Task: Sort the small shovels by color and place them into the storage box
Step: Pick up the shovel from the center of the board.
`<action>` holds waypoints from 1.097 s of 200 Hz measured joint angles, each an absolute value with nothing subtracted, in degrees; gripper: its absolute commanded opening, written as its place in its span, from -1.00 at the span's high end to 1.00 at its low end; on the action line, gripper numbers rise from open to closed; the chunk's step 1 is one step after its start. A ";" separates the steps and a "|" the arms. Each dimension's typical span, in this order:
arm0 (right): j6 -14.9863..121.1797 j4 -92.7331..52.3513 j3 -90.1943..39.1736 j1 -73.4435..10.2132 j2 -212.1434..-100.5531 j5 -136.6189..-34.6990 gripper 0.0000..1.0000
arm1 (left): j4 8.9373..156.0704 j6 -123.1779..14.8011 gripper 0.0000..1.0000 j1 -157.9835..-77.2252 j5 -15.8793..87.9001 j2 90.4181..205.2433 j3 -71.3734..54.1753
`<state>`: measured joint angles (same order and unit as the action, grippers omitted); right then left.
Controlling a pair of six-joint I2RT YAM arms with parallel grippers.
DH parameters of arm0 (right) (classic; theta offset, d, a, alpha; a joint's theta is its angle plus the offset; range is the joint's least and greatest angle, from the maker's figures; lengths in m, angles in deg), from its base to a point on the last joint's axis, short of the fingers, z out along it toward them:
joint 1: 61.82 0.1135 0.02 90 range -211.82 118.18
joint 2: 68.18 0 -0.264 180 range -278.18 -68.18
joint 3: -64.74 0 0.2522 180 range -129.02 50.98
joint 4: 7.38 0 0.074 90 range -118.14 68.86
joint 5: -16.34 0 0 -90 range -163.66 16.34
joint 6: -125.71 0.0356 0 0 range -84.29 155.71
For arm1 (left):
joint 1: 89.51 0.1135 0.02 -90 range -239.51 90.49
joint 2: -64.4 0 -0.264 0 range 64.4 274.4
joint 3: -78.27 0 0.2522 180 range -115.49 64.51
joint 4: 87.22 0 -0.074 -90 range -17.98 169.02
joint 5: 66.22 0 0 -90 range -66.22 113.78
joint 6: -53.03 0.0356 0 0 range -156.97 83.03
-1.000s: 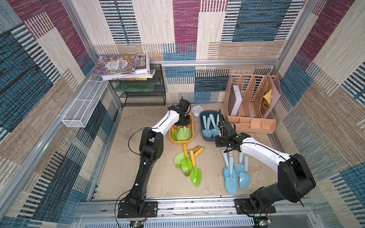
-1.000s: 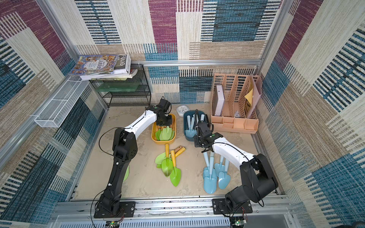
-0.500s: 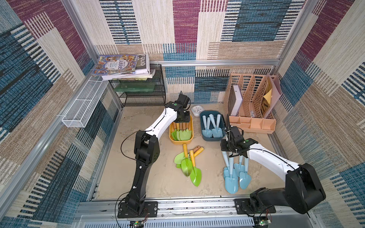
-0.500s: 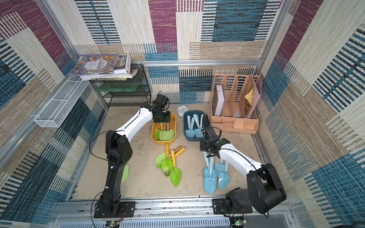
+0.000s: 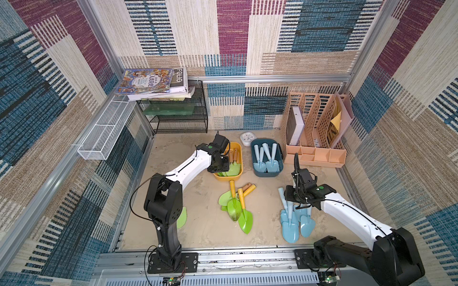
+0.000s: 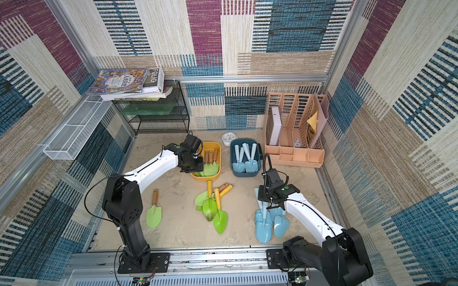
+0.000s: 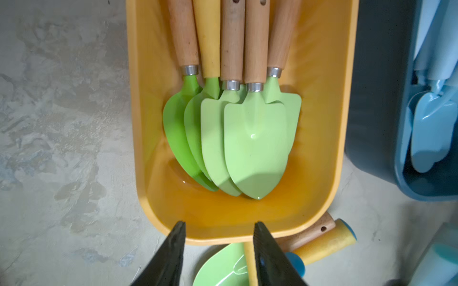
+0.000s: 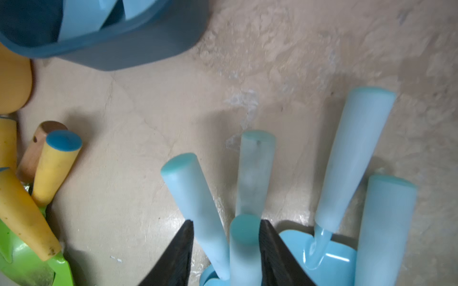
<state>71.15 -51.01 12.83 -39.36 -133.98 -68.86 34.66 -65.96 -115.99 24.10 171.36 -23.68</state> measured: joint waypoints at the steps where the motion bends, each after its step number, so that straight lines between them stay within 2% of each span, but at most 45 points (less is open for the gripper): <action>1: 71.20 -51.12 12.87 -39.36 -133.96 -68.88 0.09 | 34.73 -66.09 0.06 -115.99 24.19 171.31 -23.55; 99: 74.58 -52.69 16.74 -39.25 -135.45 -72.45 0.21 | 36.02 -67.08 0.06 -115.99 25.23 169.44 -21.40; 148: 74.89 -49.30 17.77 -39.14 -136.72 -73.74 0.57 | 35.91 -67.19 0.06 -115.99 25.21 169.44 -21.29; 219: 75.37 -44.89 14.10 -39.62 -142.44 -74.35 0.66 | 35.69 -67.16 0.06 -115.99 24.93 169.26 -20.42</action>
<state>75.37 -44.89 14.10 -39.62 -142.44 -74.35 35.69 -67.16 -115.99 24.93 169.26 -20.42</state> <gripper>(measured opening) 0.264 0.470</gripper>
